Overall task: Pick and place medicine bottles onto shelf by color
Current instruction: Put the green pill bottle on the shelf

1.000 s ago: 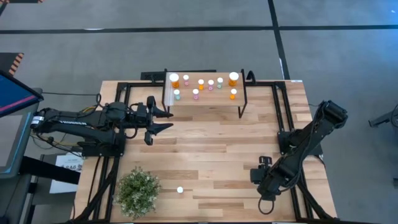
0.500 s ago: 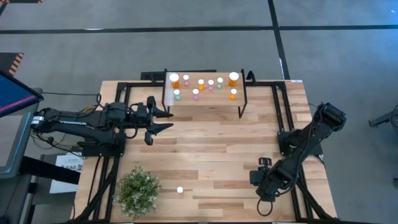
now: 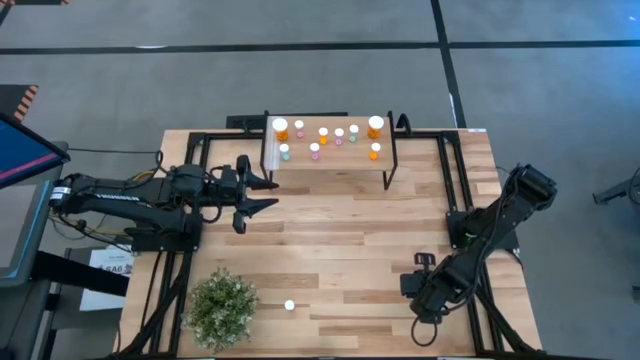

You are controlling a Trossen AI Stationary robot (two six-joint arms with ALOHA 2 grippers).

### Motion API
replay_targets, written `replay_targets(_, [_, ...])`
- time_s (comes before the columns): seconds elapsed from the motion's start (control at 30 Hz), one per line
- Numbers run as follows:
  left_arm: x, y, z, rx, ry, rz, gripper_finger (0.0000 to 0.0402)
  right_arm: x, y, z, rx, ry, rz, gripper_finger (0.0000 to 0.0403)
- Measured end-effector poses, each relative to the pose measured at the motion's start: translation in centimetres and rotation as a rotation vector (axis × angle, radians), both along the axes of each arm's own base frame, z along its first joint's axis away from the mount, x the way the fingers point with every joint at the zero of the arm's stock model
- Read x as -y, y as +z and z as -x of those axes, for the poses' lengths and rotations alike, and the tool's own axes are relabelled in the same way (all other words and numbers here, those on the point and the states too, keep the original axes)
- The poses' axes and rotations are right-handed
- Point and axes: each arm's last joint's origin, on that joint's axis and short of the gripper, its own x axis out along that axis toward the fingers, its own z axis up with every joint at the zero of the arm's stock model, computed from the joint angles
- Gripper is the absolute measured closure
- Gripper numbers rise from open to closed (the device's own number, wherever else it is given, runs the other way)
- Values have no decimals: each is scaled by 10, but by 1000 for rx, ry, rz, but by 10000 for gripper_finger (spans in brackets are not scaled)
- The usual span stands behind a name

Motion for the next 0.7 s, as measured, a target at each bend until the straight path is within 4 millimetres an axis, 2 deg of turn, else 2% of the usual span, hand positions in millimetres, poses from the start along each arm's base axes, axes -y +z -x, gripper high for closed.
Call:
replay_targets(0.27, [0,-1,0,-8,4,2,232,12,16,-17,54,27,-20,263])
replay_targets(0.5, [0,-1,0,-8,10,10,232,38,61,-57,176,118,7,262])
replay_targets(0.7, [0,-1,0,-8,10,10,232,83,104,-89,276,149,64,256])
